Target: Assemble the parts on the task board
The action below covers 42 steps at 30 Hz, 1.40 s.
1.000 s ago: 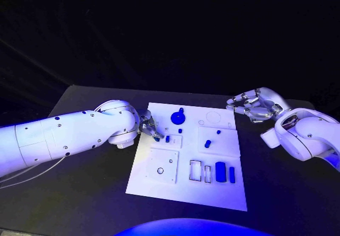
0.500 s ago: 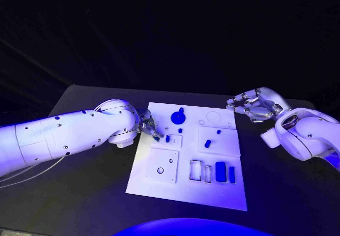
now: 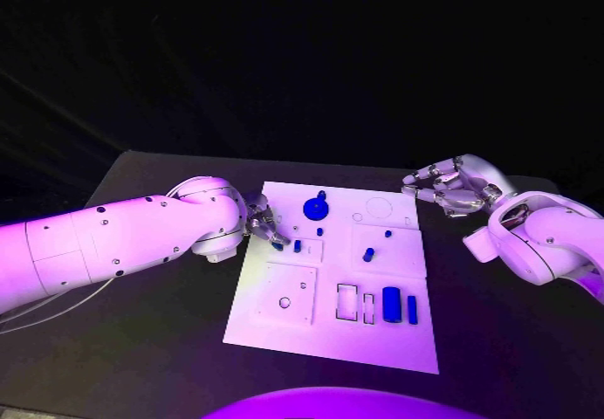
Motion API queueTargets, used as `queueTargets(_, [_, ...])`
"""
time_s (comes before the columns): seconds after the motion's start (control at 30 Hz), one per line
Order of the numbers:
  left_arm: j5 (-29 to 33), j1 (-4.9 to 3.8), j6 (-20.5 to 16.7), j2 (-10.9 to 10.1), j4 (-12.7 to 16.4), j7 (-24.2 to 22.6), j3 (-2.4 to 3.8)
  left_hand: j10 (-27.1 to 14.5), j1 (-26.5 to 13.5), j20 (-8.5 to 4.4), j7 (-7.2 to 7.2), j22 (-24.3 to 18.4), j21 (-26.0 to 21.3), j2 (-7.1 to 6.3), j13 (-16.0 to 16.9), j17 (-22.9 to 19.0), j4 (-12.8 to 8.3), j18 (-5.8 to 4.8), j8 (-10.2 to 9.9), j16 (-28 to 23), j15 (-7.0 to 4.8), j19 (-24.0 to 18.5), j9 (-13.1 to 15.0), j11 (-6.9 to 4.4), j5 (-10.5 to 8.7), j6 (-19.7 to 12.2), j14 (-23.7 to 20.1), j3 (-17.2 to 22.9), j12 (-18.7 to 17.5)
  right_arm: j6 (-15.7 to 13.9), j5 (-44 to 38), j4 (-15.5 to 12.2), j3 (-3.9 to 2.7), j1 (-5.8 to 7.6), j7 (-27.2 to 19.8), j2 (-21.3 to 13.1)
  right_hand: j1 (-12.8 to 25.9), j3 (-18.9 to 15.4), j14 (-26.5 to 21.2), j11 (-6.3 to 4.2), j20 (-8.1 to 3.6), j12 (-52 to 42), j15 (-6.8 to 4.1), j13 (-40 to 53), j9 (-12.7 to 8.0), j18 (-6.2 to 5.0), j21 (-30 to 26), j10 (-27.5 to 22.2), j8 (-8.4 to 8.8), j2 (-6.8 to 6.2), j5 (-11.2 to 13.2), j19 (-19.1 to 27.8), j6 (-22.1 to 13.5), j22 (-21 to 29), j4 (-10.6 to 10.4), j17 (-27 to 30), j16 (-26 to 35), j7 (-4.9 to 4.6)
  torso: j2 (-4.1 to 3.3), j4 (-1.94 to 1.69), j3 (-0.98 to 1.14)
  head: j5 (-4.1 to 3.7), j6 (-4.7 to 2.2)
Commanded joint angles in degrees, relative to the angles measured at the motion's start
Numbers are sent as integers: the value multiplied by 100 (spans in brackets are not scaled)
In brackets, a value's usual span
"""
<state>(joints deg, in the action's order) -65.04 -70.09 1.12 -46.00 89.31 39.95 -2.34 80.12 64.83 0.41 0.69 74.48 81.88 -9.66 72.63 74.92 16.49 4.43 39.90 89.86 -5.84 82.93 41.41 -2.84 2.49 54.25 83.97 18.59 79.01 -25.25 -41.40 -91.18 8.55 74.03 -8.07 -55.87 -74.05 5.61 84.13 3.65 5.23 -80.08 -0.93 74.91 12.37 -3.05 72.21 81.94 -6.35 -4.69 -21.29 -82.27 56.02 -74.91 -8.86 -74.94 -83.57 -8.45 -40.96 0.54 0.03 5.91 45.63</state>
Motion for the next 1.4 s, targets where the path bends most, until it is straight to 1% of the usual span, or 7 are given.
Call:
queueTargets(0.03, [23, 5, 118, 16, 10, -3, -2, 29, 42, -8, -1, 5, 9, 5, 8, 1508, 4, -111, -24, 14, -22, 22, 5, -18, 34, 33, 603, -28, 36, 32, -24, -11, -1, -4, -47, -2, 34, -39, 330, -19, -8, 12, 13, 518, 5, -115, -19, -31, -17, 1, -20, 39, -38, -205, -2, -729, 30, 16, 2, 3, 0, -2, 2])
queueTargets(0.5, [44, 5, 140, 46, 11, -41, -2, 27, 160, -10, -10, 8, 9, 5, 3, 1508, -3, -111, -21, 14, -25, 23, 17, -25, 35, 48, 603, -78, 32, 33, -24, -10, -1, -4, -46, -1, 42, -51, 333, -19, -8, 4, 13, 525, 7, -113, -12, -25, -18, 7, -21, 33, -40, -212, -4, -737, 24, 16, -2, 2, -2, -2, 23])
queueTargets(0.67, [46, 5, 96, 55, -2, -43, -2, 13, 264, -13, -17, 12, 9, 181, -24, 1508, 9, -112, -32, 14, -30, 24, 20, -32, 34, 49, 603, -29, 13, 33, -24, -11, -1, -4, -45, -2, 42, -52, 333, -19, -8, 3, 13, 525, 7, -112, -11, -24, -18, 8, -21, 33, -40, -212, -4, -737, 24, 16, 0, 2, -1, -4, 23])
queueTargets(0.7, [49, 5, 86, 57, -9, -41, -2, 13, 285, -14, -15, 9, 7, 240, -24, 1508, 11, -111, -39, 14, -30, 22, 20, -31, 34, 42, 603, -13, 12, 33, -24, -11, -1, -4, -44, -2, 44, -54, 334, -19, -8, 3, 13, 525, 7, -111, -7, -24, -19, 9, -21, 30, -40, -216, -5, -739, 22, 16, 1, 3, 0, -5, 21])
queueTargets(0.87, [87, 5, 52, 57, -39, -38, -1, 6, 307, -14, -5, 5, 4, 345, -31, 1508, 16, -110, -52, 14, -26, 20, 23, -24, 32, 24, 603, -4, 4, 32, -24, -12, -1, -4, -42, -4, 44, -54, 334, -19, -8, 3, 13, 525, 7, -111, -7, -24, -19, 9, -21, 30, -40, -216, -5, -739, 22, 16, 1, 2, 0, -5, 21])
queueTargets(1.13, [172, 4, 81, 57, -56, -31, -1, 11, 79, -1, 19, 6, 2, 246, -20, 1508, 31, -111, -66, 14, -10, 20, 34, -1, 32, 27, 603, -259, 8, 29, -24, -12, -1, -4, -43, -4, 44, -54, 334, -19, -8, 3, 13, 525, 7, -111, -7, -24, -19, 9, -21, 30, -40, -216, -5, -739, 22, 16, 0, 1, 0, -12, 17])
queueTargets(1.4, [201, 4, 127, 60, -56, -25, -1, 15, -11, 3, 17, 8, 1, 236, -13, 1508, 33, -111, -76, 14, -8, 21, 35, -2, 32, 42, 603, -366, 11, 29, -24, -15, -1, -4, -42, -5, 50, -60, 334, -19, -8, 3, 13, 525, 8, -112, -10, -24, -20, 12, -22, 31, -40, -214, -8, -741, 21, 16, 1, 0, 0, -14, 19])
